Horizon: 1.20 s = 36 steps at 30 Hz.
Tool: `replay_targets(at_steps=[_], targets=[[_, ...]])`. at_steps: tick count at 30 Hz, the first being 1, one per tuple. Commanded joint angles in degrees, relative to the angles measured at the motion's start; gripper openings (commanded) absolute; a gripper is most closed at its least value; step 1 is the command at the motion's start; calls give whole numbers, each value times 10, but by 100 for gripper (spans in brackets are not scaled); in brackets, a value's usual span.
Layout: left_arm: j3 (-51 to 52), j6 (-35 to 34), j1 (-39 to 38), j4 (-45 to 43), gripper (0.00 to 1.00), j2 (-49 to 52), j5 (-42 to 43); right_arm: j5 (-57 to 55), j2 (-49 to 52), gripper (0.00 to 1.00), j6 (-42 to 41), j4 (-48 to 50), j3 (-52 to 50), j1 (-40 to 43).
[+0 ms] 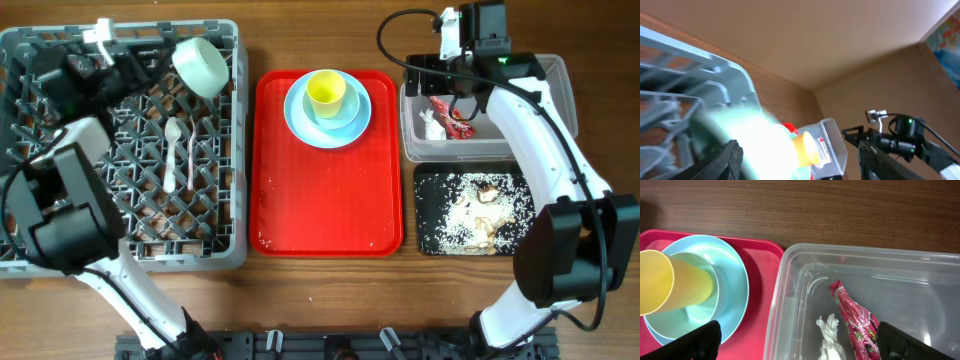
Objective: Sort waste into correct bins and load items into the dishwasher rack
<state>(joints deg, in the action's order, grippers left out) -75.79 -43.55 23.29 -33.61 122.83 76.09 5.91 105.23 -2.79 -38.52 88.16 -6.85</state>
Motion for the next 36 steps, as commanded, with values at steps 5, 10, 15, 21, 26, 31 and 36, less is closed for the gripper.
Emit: replay_targets(at_steps=[5,10,15,21,26,31,36], targets=[[-10,-66,56,-7,67,-12,12,-5,4,100,-3,3,2,-2],[-10,-97,29,-13,65,-91,8,-5,4,100,-4,3,2,-2],[-10,-142,-36,-10,66,-191,-15,-5,4,100,-3,3,2,-2],[-11,-84,-186,198,66,-257,-203,-5,4,100,-3,3,2,-2],[-24,113,-303,447,69,-268,-531,-5,4,100,-3,3,2,-2],[-24,239,-457,534,64,-250,-788,-5,4,100,-3,3,2,-2],[-22,236,-479,516,58,-183,-788,-5,4,100,-3,3,2,-2]])
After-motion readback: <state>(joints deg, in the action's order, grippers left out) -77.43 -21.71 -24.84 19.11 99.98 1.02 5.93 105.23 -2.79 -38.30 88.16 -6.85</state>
